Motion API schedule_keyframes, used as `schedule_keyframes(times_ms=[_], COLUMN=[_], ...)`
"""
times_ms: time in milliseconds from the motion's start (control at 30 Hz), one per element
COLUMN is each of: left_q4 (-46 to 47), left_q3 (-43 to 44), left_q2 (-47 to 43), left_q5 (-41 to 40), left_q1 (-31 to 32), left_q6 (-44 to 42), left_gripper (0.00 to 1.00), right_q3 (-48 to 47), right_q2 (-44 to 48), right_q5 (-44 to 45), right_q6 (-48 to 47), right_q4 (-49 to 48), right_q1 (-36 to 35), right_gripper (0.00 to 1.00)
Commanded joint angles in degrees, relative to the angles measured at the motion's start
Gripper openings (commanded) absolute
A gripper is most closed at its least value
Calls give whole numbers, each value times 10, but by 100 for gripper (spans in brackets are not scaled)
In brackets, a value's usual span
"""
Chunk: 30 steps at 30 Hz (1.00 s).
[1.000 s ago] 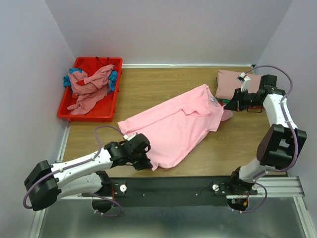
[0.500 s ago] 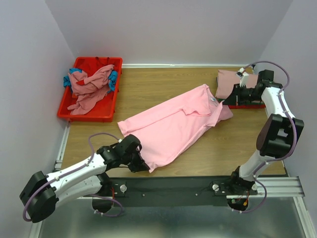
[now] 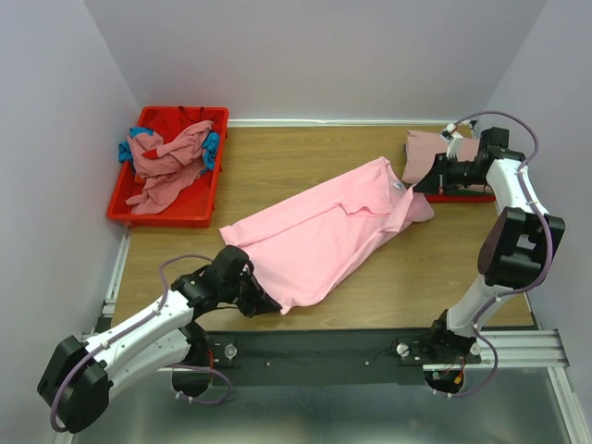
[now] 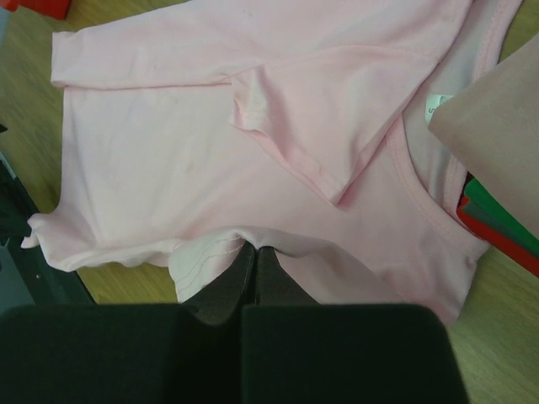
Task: Fold and stack the t-shirts
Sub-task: Fold the tshirt
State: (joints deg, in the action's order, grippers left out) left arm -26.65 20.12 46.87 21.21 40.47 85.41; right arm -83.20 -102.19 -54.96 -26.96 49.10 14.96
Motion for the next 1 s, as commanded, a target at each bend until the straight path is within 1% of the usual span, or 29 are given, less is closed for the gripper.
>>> schedule_keyframes(times_ms=[0, 233, 367, 567, 700, 967], left_q4=[12, -33, -38, -40, -26, -3], left_q3=[-5, -21, -36, -48, -47, -30], left_q2=[-13, -55, -79, -87, -79, -28], left_q5=[37, 28, 26, 23, 23, 25], left_q1=[-19, -65, -86, -108, -131, -182], left_q6=[7, 5, 9, 6, -7, -54], left_gripper=[0, 0, 0, 0, 0, 0], right_q3=[-22, -27, -26, -27, -27, -33], right_q2=[-10, -20, -22, -24, -27, -36], right_q5=[-24, -5, -1, 15, 20, 6], right_q6=[4, 11, 16, 22, 28, 35], right_q4=[-4, -11, -18, -26, -32, -43], right_q1=[-5, -5, -5, -5, -5, -5], right_gripper=[0, 0, 0, 1, 0, 0])
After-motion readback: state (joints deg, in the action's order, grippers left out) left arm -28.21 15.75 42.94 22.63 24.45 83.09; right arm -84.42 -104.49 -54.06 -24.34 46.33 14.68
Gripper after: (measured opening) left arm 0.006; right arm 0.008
